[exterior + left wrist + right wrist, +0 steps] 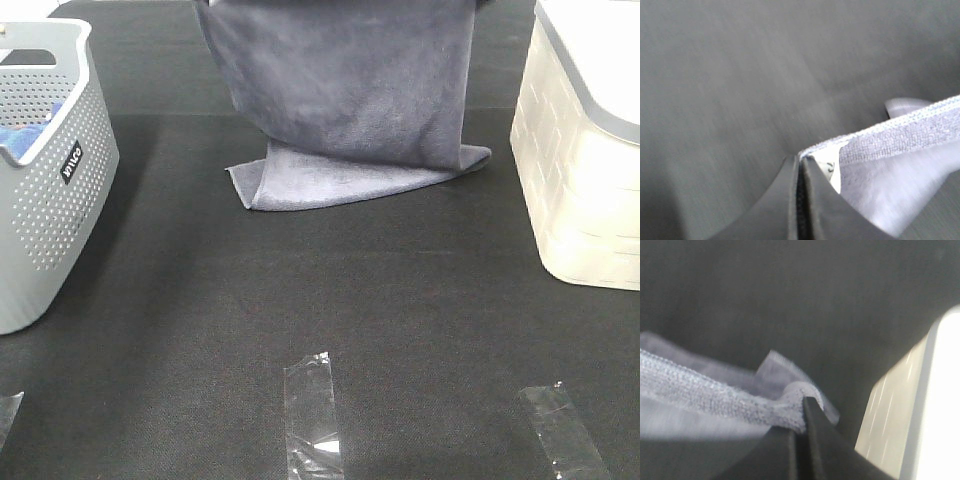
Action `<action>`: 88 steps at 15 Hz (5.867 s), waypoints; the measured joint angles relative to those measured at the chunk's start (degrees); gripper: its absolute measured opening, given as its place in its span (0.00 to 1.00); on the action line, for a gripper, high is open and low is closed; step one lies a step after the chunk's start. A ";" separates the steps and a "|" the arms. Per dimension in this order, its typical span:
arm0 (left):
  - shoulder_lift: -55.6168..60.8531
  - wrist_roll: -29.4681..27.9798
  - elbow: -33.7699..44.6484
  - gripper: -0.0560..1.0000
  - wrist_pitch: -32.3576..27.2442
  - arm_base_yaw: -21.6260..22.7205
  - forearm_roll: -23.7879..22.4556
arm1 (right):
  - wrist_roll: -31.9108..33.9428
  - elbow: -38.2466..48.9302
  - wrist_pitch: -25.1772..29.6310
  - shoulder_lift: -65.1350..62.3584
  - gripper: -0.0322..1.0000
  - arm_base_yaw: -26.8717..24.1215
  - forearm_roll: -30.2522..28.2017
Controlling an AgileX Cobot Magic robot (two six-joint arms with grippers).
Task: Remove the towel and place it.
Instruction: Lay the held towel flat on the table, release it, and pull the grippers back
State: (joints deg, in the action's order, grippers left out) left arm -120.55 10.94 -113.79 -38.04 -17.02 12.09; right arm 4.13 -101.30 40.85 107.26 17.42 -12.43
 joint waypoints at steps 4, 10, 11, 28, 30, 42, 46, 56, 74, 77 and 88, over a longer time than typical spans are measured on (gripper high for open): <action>0.06 0.00 0.00 0.05 -20.28 0.74 4.07 | -8.42 0.00 12.89 0.00 0.03 -0.80 11.00; 1.26 -2.98 0.63 0.05 -30.60 0.97 4.01 | -11.29 0.00 27.96 -0.57 0.03 -0.86 18.39; 2.46 -3.55 2.29 0.05 -30.60 0.97 4.01 | -11.29 0.00 28.36 -0.63 0.03 -0.86 19.14; 28.25 -13.69 50.94 0.05 -29.85 -20.51 4.07 | -12.66 45.84 28.53 -27.90 0.03 -0.92 29.62; 29.79 -16.50 53.63 0.05 -29.74 -24.12 4.07 | -12.66 51.11 28.48 -30.48 0.03 -0.92 30.31; 30.14 -26.87 64.63 0.05 -26.93 -42.28 9.40 | -12.72 69.16 28.88 -40.16 0.03 -0.92 36.44; 30.19 -30.25 64.63 0.05 -26.47 -42.80 7.16 | -12.72 69.61 28.88 -40.16 0.03 -0.92 37.13; 30.19 -34.72 65.32 0.77 -30.88 -42.97 0.63 | -12.26 69.61 28.71 -40.16 0.69 -0.97 33.17; 29.85 -38.73 46.58 0.68 2.69 -17.42 -23.03 | -12.38 30.31 19.02 -24.58 0.61 -0.97 31.05; 25.55 -35.29 40.45 0.65 5.61 -11.12 -19.25 | -12.72 20.05 19.02 -16.21 0.61 -0.97 30.48; -10.14 -29.91 4.47 0.65 -5.67 -8.14 -12.78 | -10.60 -14.38 19.54 18.62 0.56 -1.09 18.62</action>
State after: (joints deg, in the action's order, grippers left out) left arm -130.69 -18.96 -109.32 -43.72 -25.15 -0.69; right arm -6.47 -115.68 60.39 125.88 16.33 6.19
